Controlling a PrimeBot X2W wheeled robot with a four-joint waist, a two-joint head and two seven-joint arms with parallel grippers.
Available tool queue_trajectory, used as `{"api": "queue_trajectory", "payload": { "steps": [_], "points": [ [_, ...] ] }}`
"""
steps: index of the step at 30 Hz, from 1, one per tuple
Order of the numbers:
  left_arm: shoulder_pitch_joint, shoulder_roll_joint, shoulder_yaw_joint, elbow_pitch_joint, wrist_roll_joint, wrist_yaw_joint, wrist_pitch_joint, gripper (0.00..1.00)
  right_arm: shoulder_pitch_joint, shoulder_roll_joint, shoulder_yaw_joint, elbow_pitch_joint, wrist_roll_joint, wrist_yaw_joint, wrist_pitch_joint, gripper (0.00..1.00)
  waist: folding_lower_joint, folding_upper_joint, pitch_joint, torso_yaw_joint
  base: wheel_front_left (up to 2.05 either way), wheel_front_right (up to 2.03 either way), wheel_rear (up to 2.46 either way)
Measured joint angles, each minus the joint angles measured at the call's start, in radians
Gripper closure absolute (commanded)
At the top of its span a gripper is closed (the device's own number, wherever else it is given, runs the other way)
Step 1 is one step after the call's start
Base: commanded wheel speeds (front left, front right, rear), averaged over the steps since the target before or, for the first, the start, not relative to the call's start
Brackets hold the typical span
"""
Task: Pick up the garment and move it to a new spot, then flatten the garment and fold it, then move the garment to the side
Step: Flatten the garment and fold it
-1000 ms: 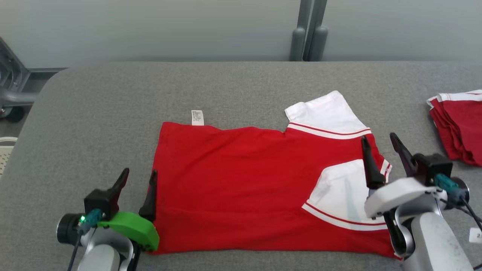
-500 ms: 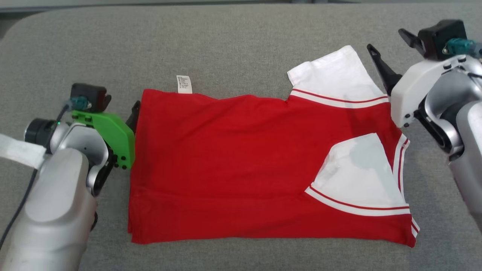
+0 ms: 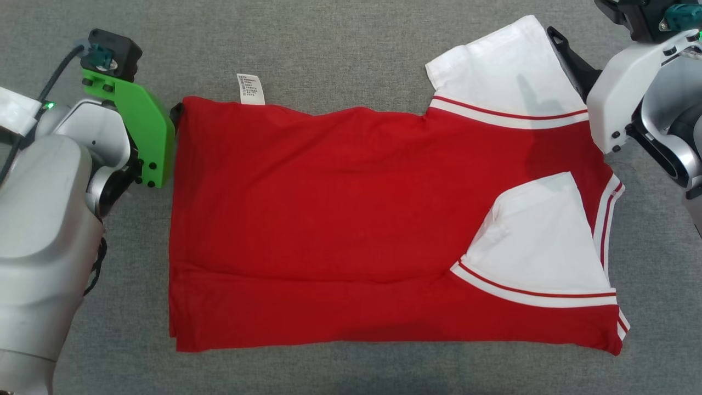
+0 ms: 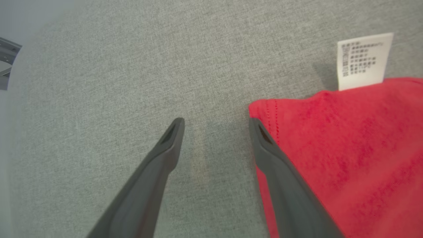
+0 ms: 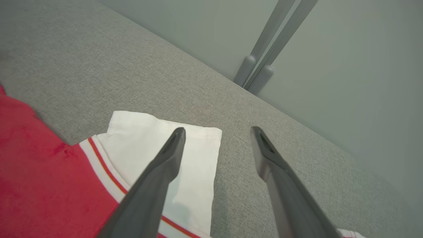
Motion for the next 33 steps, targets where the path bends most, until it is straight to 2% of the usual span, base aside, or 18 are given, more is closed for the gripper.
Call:
{"api": "queue_trajectory", "payload": {
  "steps": [5,16,18,21,23,25,26,27,28,33],
  "points": [
    [-0.04,0.027,-0.02,-0.023,-0.057,0.0,0.049,0.0,0.002,-0.009,-0.009,0.009,0.006,0.0,-0.009,0.0,-0.0001,0.0,0.009,-0.008,0.0,0.0,0.0],
    [-0.055,0.038,-0.065,-0.026,-0.111,0.0,0.116,0.0,0.005,-0.019,-0.023,0.003,-0.003,0.0,-0.01,0.0,-0.0001,0.0,0.028,-0.025,0.0,0.0,0.0],
    [-0.059,0.038,-0.072,-0.026,-0.116,0.0,0.125,0.07,0.004,-0.019,-0.025,0.0,-0.004,0.0,-0.009,0.0,-0.0001,0.0,0.034,-0.026,0.0,0.0,0.0],
    [-0.065,0.037,-0.082,-0.023,-0.116,0.0,0.123,0.23,-0.002,-0.02,-0.024,0.0,-0.008,0.0,-0.009,0.0,-0.0001,0.0,0.043,-0.027,0.0,0.0,0.0],
    [-0.073,0.037,-0.087,-0.016,-0.111,0.0,0.115,0.25,-0.007,-0.02,-0.023,0.0,-0.01,0.0,-0.009,0.0,-0.0002,0.0,0.048,-0.028,0.0,0.0,0.0],
    [-0.08,0.035,-0.096,-0.013,-0.11,0.0,0.115,0.47,-0.012,-0.02,-0.02,-0.001,-0.01,0.0,-0.008,0.0,-0.0001,0.0,0.053,-0.028,0.0,0.0,0.0],
    [-0.084,0.035,-0.109,-0.013,-0.11,0.0,0.115,0.54,-0.012,-0.022,-0.018,0.0,-0.01,0.0,-0.003,0.0,-0.0002,0.0,0.055,-0.027,0.0,0.0,0.0],
    [-0.084,0.035,-0.109,-0.013,-0.11,0.0,0.115,0.8,-0.012,-0.022,-0.018,0.0,-0.01,0.0,-0.003,0.0,-0.0002,0.0,0.055,-0.027,0.0,0.0,0.0],
    [-0.094,0.027,-0.13,-0.014,-0.113,0.0,0.121,1.0,-0.021,-0.03,-0.019,0.004,-0.004,0.0,0.001,0.0,-0.0002,0.0,0.061,-0.024,0.0,0.0,0.0],
    [-0.121,-0.002,-0.167,-0.01,-0.123,0.0,0.123,1.0,-0.076,-0.053,-0.053,0.041,0.013,0.0,0.001,0.0,-0.0002,0.0,0.076,-0.007,0.0,0.0,0.0]
  ]
}}
